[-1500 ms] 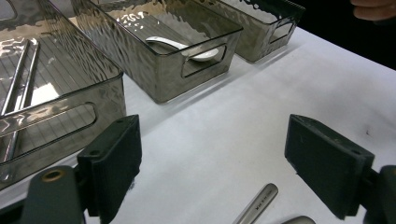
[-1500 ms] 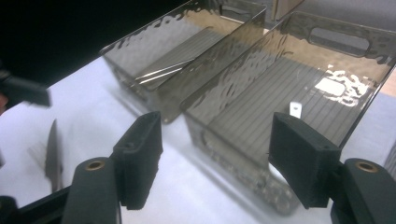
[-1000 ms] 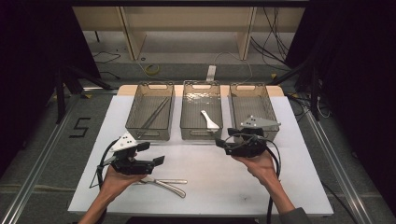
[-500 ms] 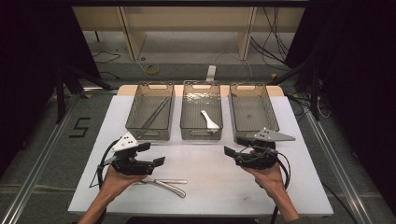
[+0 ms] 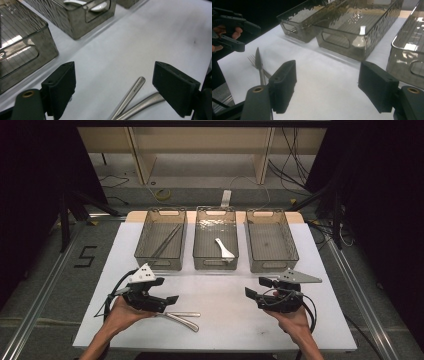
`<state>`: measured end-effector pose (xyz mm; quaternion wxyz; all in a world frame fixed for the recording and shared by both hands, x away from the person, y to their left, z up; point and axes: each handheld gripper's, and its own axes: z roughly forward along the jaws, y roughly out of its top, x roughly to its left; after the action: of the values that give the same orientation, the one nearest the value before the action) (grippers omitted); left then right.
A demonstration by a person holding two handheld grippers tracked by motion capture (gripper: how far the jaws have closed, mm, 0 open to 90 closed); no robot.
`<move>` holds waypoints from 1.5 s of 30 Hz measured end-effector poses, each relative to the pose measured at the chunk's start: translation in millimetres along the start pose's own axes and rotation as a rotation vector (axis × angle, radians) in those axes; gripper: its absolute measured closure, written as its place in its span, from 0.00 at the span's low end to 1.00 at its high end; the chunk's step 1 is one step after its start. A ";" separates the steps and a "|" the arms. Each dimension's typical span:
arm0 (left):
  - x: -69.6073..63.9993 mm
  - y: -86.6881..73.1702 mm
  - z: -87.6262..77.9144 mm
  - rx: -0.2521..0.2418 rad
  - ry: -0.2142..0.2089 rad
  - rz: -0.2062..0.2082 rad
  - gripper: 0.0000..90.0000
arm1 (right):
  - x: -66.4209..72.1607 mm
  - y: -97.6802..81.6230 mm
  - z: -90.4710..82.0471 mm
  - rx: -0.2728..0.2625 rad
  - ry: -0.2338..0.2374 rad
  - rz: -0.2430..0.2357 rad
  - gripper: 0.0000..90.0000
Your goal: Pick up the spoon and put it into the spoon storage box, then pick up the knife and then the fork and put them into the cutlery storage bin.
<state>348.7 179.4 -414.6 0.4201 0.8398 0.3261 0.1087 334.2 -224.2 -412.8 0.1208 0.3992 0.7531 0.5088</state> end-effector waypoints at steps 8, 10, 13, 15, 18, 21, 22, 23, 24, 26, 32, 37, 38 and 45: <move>-3.1 0.9 5.1 0.123 -0.005 0.070 0.22 | -0.6 -10.2 -6.2 -0.004 -0.006 0.010 0.34; -4.3 0.0 7.6 0.151 -0.007 0.084 0.23 | -0.6 -12.2 -7.4 -0.005 -0.007 0.013 0.34; -5.7 -1.4 11.0 0.189 -0.003 0.099 0.23 | -0.5 -14.8 -8.9 -0.013 -0.009 0.016 0.34; -6.1 -2.1 12.5 0.203 -0.003 0.106 0.23 | 0.1 -16.4 -9.6 -0.019 -0.008 0.012 0.34; -6.5 -3.1 14.8 0.219 -0.003 0.114 0.23 | 1.4 -18.7 -10.3 -0.015 -0.001 0.009 0.33; -6.9 -4.2 17.8 0.245 -0.001 0.126 0.23 | 2.9 -21.2 -10.0 -0.012 -0.002 0.006 0.33; -7.0 -4.4 18.6 0.252 0.001 0.130 0.23 | 3.3 -21.9 -9.9 -0.007 -0.001 0.004 0.33; -6.9 -4.4 19.3 0.262 -0.003 0.134 0.24 | 3.7 -22.6 -9.6 -0.004 -0.001 0.005 0.33; -7.1 -4.6 20.0 0.265 -0.004 0.135 0.24 | 4.1 -23.2 -9.4 0.001 0.001 0.006 0.33; -7.2 -4.9 20.9 0.272 0.000 0.138 0.24 | 4.8 -24.4 -9.4 0.005 0.003 0.004 0.32; -7.2 -7.3 24.1 0.312 0.001 0.154 0.24 | 6.4 -26.9 -9.4 0.018 0.002 0.001 0.31; -7.2 -9.9 28.9 0.354 0.004 0.175 0.24 | 8.0 -27.8 -9.7 0.021 0.001 0.003 0.31; -7.4 -10.5 29.8 0.359 0.003 0.173 0.24 | 8.1 -28.1 -9.5 0.021 0.000 0.005 0.31; -7.5 -12.0 33.7 0.388 -0.007 0.174 0.25 | 8.8 -27.8 -8.5 0.026 0.009 -0.003 0.31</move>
<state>352.9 158.4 -444.3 0.2408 0.9303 0.2657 0.0771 310.1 -228.1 -431.0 0.1130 0.3971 0.7608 0.5008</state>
